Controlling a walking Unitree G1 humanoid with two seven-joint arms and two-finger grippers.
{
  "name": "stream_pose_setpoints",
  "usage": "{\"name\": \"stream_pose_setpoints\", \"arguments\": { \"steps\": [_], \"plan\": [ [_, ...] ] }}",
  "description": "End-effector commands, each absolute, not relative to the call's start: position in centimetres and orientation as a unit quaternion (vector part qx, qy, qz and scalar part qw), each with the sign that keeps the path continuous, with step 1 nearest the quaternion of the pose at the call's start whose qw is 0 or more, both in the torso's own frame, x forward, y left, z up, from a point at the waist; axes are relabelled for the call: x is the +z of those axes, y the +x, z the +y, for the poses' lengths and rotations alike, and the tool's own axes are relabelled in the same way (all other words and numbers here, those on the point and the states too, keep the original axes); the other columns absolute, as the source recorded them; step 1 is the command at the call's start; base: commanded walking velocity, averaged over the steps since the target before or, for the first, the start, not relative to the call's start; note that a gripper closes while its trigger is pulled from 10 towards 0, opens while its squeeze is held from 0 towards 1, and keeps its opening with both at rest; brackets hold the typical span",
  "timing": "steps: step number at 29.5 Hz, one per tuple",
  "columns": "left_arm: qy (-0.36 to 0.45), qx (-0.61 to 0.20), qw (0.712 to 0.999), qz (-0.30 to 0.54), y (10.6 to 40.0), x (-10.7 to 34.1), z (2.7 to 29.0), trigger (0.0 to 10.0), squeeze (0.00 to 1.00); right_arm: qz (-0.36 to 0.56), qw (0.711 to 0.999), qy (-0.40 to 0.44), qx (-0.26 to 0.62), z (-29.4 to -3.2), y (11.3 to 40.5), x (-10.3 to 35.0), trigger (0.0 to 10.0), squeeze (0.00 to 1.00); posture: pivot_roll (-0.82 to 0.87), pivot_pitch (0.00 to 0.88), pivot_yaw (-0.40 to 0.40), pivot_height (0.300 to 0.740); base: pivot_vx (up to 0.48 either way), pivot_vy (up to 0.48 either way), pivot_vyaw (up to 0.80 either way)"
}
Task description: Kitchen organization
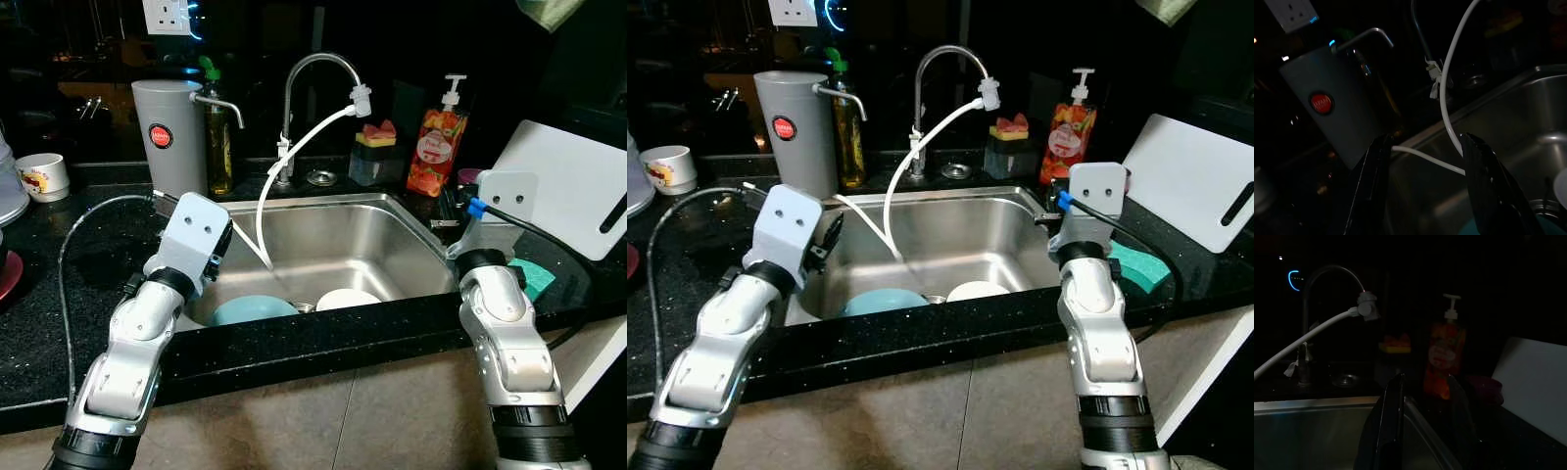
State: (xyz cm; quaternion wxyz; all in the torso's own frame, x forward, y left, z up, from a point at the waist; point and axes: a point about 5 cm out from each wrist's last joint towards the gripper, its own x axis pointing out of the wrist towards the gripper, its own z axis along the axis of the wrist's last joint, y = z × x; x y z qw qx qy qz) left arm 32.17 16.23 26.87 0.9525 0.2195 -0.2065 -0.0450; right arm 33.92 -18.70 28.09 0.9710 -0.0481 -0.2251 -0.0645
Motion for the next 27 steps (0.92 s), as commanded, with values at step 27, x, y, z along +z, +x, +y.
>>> {"name": "stream_pose_setpoints", "arguments": {
  "steps": [27],
  "plan": [
    [0.268,-0.029,0.941,-0.203,32.50,27.29,16.38,10.0,0.00,-0.229,0.969,-0.034,-0.086,-19.52,33.90,28.37,10.0,0.00,0.12,0.025,-0.061,0.740,0.000,0.000,0.00]
  ]
}}
